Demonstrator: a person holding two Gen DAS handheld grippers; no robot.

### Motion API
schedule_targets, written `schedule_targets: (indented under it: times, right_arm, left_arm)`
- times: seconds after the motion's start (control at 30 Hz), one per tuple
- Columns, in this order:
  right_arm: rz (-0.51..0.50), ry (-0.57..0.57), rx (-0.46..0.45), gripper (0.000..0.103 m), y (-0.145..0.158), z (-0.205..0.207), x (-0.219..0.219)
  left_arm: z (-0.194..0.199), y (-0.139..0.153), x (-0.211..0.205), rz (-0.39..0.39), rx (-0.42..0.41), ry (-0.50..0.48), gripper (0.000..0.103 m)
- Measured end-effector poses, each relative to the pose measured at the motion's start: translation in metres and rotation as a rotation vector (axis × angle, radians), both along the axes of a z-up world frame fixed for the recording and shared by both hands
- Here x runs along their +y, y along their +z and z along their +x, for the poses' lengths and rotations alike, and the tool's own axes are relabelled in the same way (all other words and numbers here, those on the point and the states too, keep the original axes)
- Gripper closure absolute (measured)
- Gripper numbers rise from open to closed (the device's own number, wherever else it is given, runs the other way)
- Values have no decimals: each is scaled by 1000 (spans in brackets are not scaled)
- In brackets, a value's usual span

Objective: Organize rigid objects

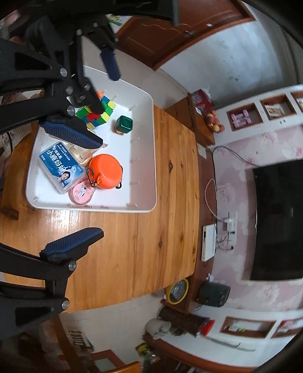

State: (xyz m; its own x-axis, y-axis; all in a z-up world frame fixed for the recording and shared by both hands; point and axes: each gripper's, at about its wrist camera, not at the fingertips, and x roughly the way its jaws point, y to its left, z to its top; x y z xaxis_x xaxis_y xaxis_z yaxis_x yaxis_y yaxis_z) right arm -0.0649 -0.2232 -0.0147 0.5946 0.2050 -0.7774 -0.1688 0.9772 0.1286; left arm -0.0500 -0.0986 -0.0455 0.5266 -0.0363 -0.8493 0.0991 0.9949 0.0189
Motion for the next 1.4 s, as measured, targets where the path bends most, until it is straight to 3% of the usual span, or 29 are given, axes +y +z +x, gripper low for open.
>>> schedule_targets:
  times: [0.3, 1.4]
  right_arm:
    - [-2, -78, 7, 28, -9, -3, -20]
    - [-28, -70, 10, 28, -14, -4, -17]
  left_arm:
    - [-3, 3, -11, 1, -17, 37, 28]
    - [1, -8, -6, -17, 20, 85, 28]
